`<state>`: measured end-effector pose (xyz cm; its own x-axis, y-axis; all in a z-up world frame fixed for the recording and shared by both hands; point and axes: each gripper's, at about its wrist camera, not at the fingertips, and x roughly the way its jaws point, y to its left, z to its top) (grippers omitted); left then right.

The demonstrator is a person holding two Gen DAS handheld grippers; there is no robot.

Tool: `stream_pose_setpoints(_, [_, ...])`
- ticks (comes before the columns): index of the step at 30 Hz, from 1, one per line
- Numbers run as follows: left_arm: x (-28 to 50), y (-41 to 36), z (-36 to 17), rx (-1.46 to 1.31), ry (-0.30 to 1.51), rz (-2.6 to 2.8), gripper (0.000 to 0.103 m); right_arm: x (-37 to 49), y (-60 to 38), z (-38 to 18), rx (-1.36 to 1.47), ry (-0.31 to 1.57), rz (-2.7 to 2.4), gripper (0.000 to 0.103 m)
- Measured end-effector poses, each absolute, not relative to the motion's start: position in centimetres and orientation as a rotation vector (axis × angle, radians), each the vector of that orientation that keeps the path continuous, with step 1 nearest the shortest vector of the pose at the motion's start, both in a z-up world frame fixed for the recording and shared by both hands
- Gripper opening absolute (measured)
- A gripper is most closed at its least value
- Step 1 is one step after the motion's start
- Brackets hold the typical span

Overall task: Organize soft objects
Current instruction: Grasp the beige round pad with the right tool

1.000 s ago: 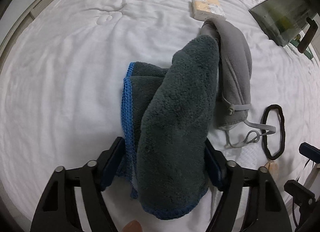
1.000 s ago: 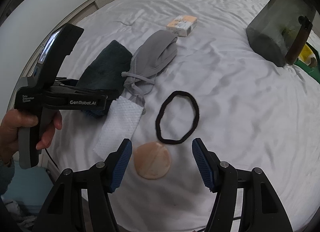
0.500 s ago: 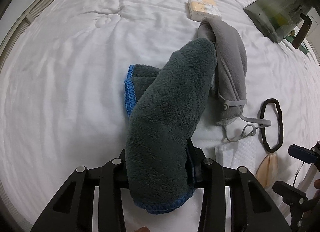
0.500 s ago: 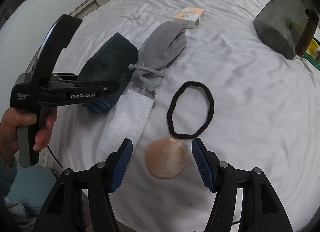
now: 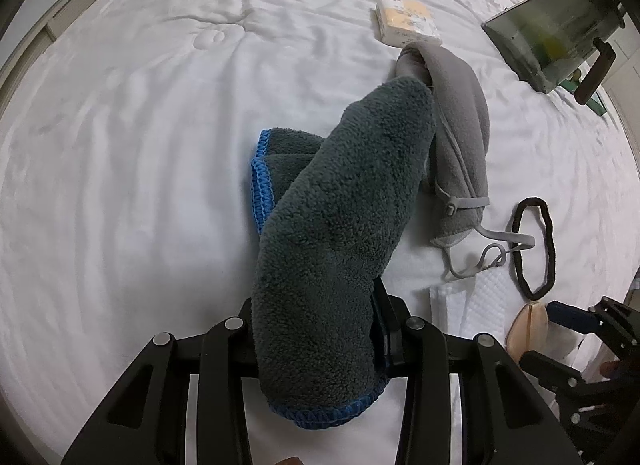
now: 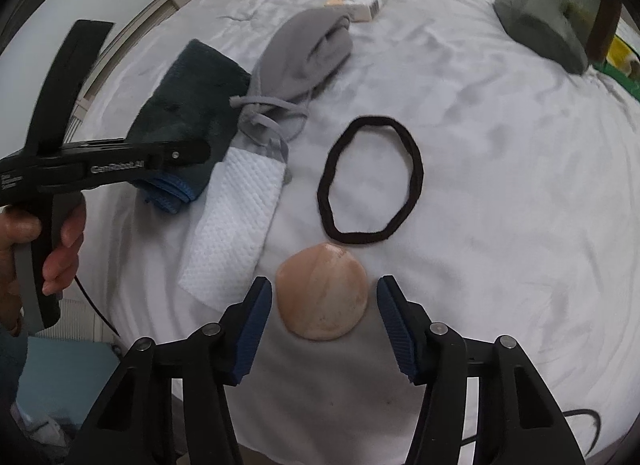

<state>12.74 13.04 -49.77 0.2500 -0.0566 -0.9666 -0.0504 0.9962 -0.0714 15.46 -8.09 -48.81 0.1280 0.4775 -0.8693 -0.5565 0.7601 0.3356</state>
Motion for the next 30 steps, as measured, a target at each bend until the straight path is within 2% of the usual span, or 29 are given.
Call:
stream_pose_setpoints(7, [13.3,13.7,-50.0,-0.133,1.333,-0.013,0.035,15.9,-7.9,-50.2,-0.057,1.248,0.728,0.054])
stream_pose_setpoints(12, [13.9,14.5,-50.5,-0.182,1.354,-0.013,0.04,15.9,-7.7,-50.7,-0.046,1.259,0.725,0.052])
stream_pose_setpoints(13, [13.9,14.6,-50.6,-0.187,1.358,-0.013,0.04,16.0,-7.8,-50.8,-0.041,1.261,0.727,0.049])
stream_pose_setpoints(14, [14.0,14.6,-50.7,-0.191,1.361,-0.013,0.04,16.0,-7.9,-50.9,-0.037,1.261,0.73,0.037])
stream_pose_setpoints(15, [14.1,14.6,-50.8,-0.192,1.361,-0.013,0.039,16.1,-8.0,-51.0,-0.03,1.263,0.737,0.03])
stream_pose_setpoints(16, [14.1,14.5,-50.8,-0.19,1.36,-0.016,0.039,16.3,-8.2,-51.1,-0.022,1.267,0.739,0.027])
stream_pose_setpoints(18, [13.9,14.4,-50.6,-0.179,1.354,-0.016,0.033,16.5,-8.6,-51.2,-0.011,1.268,0.746,0.013])
stream_pose_setpoints(20, [13.9,14.1,-50.4,-0.182,1.354,-0.012,0.03,16.5,-9.0,-51.2,0.0,1.273,0.763,0.005])
stream_pose_setpoints(30, [12.9,13.8,-48.0,-0.207,1.318,0.008,0.027,16.8,-10.4,-49.9,0.006,1.259,0.818,0.003])
